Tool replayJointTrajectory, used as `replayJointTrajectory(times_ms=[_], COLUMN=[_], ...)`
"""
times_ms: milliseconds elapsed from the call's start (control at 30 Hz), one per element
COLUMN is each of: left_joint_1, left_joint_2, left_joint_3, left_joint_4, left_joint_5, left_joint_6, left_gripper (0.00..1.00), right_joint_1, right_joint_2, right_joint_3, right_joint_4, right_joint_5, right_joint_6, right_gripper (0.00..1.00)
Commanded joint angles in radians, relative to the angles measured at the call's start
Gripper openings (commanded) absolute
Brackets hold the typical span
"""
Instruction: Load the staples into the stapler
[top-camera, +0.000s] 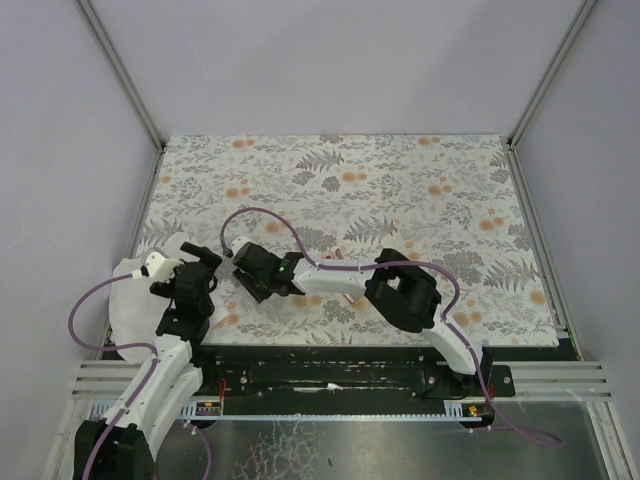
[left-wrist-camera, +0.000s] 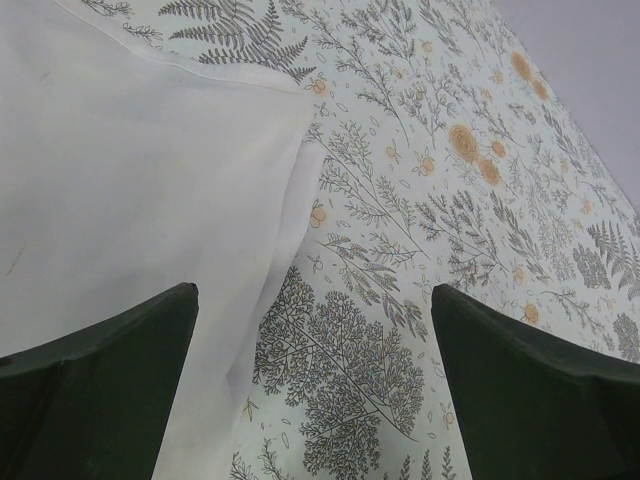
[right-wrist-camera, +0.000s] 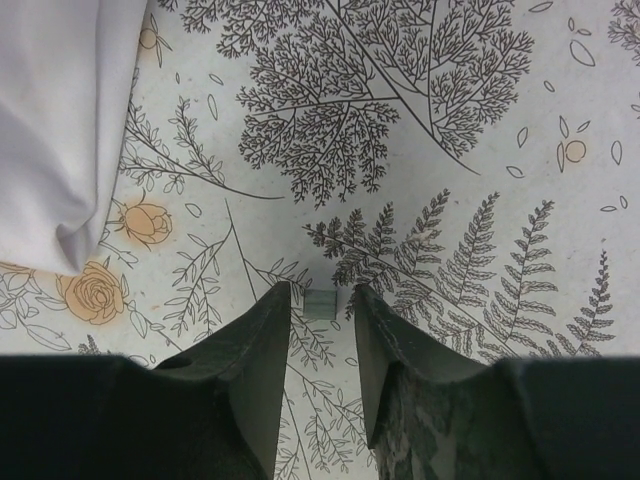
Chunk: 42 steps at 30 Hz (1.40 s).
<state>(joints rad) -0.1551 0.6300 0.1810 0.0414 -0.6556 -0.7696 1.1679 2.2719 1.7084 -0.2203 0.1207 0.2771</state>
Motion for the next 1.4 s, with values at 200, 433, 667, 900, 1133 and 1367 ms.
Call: replayJointTrajectory(times_ms=[200, 433, 667, 900, 1133, 1367], left_joint_1=[0.008, 0.008, 0.007, 0.007, 0.007, -0.046], left_joint_2=[0.002, 0.001, 0.001, 0.007, 0.067, 0.238], left_joint_3=[0.026, 0.026, 0.025, 0.006, -0.032, -0.02], left_joint_4=[0.018, 0.019, 0.025, 0.105, 0.303, 0.505], left_joint_5=[-0.017, -0.017, -0.006, 0.122, 0.438, 0.72], left_joint_6=[-0.003, -0.001, 0.01, 0.082, 0.197, 0.242], left_gripper=[1.0, 1.0, 1.0, 1.0, 0.95, 0.9], right_joint_1=[0.022, 0.035, 0.038, 0.014, -0.109, -0.336], right_joint_2=[0.026, 0.033, -0.029, -0.275, -0.62, -0.839], right_joint_3=[0.043, 0.041, -0.014, -0.188, -0.549, -0.824], right_joint_4=[-0.022, -0.025, 0.03, 0.114, 0.17, 0.2], right_joint_5=[0.069, 0.089, 0.111, 0.09, 0.034, -0.079], right_joint_6=[-0.017, -0.033, -0.032, -0.089, -0.152, -0.18], right_gripper=[0.32, 0.28, 0.19, 0.18, 0.19, 0.19])
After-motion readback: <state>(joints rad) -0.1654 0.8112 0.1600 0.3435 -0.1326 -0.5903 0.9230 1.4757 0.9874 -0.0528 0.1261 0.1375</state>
